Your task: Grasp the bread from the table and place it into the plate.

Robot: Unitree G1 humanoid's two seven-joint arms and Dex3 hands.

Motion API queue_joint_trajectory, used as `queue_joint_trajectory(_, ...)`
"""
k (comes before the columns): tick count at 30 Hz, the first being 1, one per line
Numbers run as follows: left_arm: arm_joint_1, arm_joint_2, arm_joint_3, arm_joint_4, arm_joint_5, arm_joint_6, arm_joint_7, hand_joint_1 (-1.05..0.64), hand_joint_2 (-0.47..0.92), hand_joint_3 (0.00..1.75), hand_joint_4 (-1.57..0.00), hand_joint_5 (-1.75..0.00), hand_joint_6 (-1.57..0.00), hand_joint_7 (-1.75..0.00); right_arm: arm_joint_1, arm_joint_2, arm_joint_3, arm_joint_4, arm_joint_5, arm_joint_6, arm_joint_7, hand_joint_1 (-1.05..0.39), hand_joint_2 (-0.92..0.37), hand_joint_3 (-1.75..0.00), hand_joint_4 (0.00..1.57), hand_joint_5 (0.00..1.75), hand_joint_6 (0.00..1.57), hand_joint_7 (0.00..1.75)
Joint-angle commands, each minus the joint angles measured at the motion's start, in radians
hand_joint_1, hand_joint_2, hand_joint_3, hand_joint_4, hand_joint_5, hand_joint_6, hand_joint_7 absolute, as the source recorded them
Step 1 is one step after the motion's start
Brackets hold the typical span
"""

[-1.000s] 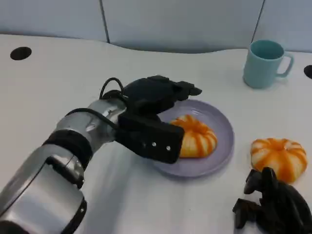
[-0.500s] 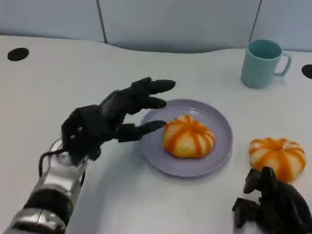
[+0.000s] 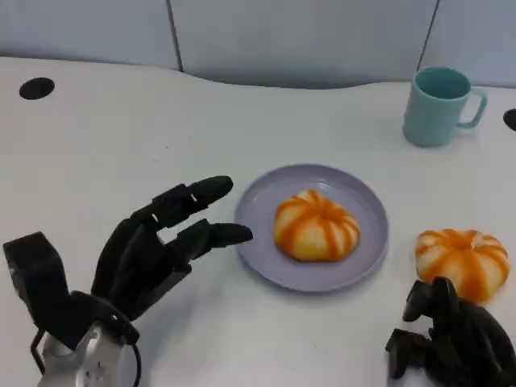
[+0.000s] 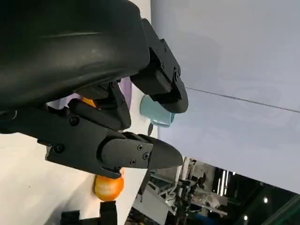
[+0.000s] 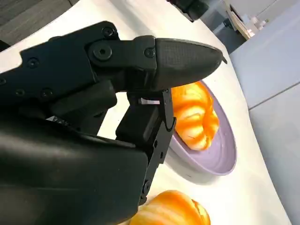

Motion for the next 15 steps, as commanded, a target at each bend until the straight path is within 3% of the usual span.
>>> queue_joint_trajectory(1,0.141,-0.023,0.021,-0.178,-0.034,0.119,0.099,-0.71,0.92,0.25,-0.62,-1.21,-0.78,-0.32,0.018,-0.004,-0.01,-0.009,0.001,0.033,-0.026,-0.44,-0.92,-0.46,1.27,1.3,1.13,1.27)
queue_joint_trajectory(2,0.156,-0.02,0.022,-0.189,-0.026,0.125,0.104,-0.73,0.92,0.3,-0.62,-1.41,-0.68,-0.75,0.018,-0.005,-0.008,-0.013,0.0,0.035,-0.028,-0.44,-0.92,-0.47,1.28,1.29,1.13,1.28)
queue_joint_trajectory(4,0.177,-0.017,0.025,-0.205,-0.021,0.143,0.11,-0.72,0.92,0.33,-0.63,-1.55,-0.56,-1.14,0.02,-0.006,-0.005,-0.021,-0.001,0.04,-0.031,-0.44,-0.92,-0.47,1.29,1.29,1.13,1.28)
queue_joint_trajectory(9,0.208,-0.022,0.033,-0.227,-0.033,0.185,0.12,-0.71,0.92,0.34,-0.64,-1.59,-0.52,-1.27,0.022,-0.005,-0.007,-0.025,0.001,0.041,-0.032,-0.44,-0.92,-0.48,1.29,1.28,1.13,1.28)
queue_joint_trajectory(11,0.236,-0.025,0.041,-0.225,-0.031,0.21,0.14,-0.69,0.92,0.3,-0.72,-1.71,-0.49,-1.59,0.022,-0.005,-0.008,-0.023,-0.001,0.037,-0.032,-0.45,-0.92,-0.46,1.29,1.26,1.18,1.21)
queue_joint_trajectory(15,0.227,-0.012,0.043,-0.166,0.035,0.157,0.158,-0.66,0.92,0.34,-0.8,-1.74,-0.55,-1.74,0.012,-0.005,-0.014,-0.006,0.004,0.03,-0.023,-0.46,-0.92,-0.46,1.28,1.27,1.18,1.2)
